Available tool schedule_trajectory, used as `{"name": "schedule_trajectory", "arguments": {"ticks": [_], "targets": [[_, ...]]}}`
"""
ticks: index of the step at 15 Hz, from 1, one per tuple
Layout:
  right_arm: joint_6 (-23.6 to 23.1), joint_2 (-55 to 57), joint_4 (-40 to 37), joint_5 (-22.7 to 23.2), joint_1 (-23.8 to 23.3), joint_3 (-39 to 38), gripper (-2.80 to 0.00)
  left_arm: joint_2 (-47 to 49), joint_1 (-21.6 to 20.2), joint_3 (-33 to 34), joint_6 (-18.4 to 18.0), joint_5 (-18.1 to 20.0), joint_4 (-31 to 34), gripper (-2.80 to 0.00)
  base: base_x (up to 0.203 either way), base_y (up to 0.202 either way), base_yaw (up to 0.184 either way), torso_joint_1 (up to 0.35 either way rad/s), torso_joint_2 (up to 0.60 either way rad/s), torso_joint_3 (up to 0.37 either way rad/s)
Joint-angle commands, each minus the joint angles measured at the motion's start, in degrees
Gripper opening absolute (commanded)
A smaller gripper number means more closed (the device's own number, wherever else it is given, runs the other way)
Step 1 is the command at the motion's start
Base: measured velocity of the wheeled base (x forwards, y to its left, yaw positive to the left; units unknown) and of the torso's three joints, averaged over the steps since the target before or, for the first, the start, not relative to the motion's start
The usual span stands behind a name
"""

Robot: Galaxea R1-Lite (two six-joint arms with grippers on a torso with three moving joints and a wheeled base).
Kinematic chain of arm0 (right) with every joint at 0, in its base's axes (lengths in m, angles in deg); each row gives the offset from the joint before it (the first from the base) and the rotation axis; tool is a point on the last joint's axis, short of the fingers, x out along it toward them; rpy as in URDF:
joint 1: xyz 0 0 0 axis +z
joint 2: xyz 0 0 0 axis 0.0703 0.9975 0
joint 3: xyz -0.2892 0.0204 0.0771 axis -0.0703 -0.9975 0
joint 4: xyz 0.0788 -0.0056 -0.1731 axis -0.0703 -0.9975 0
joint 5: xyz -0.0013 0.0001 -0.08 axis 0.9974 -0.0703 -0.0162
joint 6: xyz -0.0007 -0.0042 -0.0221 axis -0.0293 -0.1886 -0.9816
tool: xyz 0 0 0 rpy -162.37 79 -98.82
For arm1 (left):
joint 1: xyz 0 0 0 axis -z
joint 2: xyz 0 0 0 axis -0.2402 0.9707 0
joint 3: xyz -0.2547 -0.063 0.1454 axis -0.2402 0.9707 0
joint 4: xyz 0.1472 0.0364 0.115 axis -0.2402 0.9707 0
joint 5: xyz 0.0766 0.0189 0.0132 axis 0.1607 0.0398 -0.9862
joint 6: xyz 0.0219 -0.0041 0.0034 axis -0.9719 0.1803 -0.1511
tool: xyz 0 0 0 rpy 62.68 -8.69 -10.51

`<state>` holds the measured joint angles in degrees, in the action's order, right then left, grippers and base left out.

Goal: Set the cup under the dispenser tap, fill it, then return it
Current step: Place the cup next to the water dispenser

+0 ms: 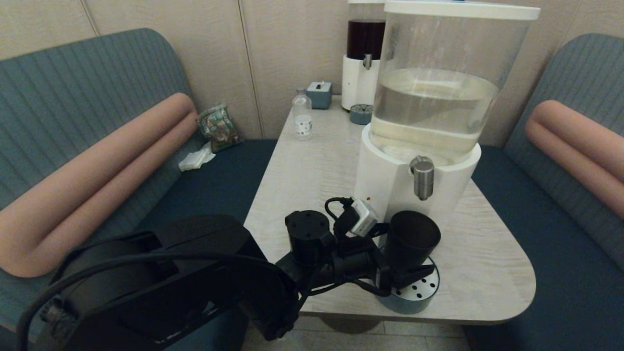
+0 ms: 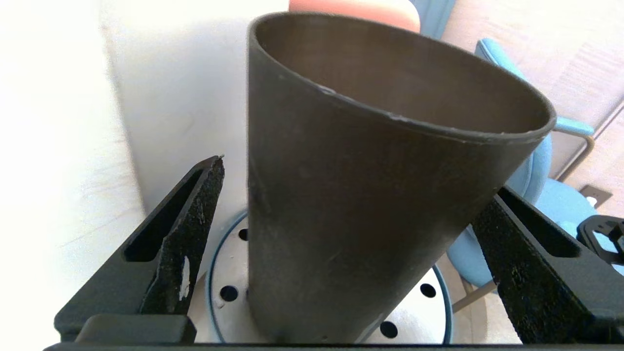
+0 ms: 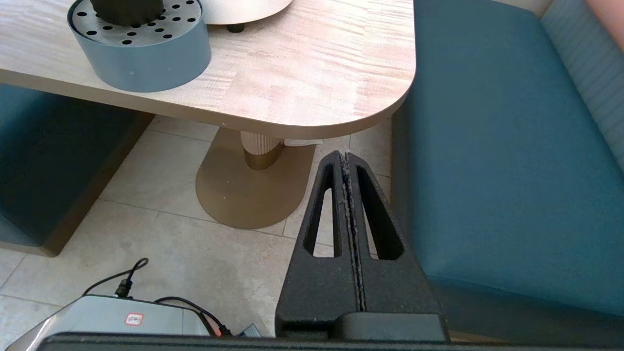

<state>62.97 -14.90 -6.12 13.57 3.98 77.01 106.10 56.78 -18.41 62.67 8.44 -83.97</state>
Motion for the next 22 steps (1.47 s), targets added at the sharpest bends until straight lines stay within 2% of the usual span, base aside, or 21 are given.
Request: {"name": "schedule_trajectory", "arguments": {"ticks": [1,7,8,9,17,22], "targets": [[-0.05,0.00,-0.03,0.03,0.05,-0.01,-2.80,0.55,0.10,-0.42,0.04,0.13,-0.48,0.00,0.000,0.000,0.000,0.000,0.00,0.000],[-0.05,0.09,-0.03,0.03,0.05,-0.01,-2.80,1.94,0.18,-2.57,0.39,-0.86,-0.48,0.00,0.000,0.000,0.000,0.000,0.00,0.000],[-0.05,0.06,-0.03,0.03,0.01,-0.01,-2.80,2.06,0.18,-2.94,0.39,-0.91,-0.48,-0.66,0.000,0.000,0.000,0.000,0.00,0.000],[-0.05,0.05,-0.03,0.03,0.05,-0.01,-2.80,2.20,0.18,-2.94,0.55,-0.91,-0.48,-2.80,0.000,0.000,0.000,0.000,0.00,0.000],[-0.05,0.08,-0.03,0.03,0.05,-0.01,-2.80,1.67,1.14,-2.25,0.92,-0.91,-1.18,-2.80,0.000,0.000,0.000,0.000,0.00,0.000],[-0.05,0.09,-0.03,0.03,0.05,-0.01,-2.80,-1.65,1.85,1.43,3.11,-1.17,-3.28,-2.80,0.000,0.000,0.000,0.000,0.00,0.000]]}}
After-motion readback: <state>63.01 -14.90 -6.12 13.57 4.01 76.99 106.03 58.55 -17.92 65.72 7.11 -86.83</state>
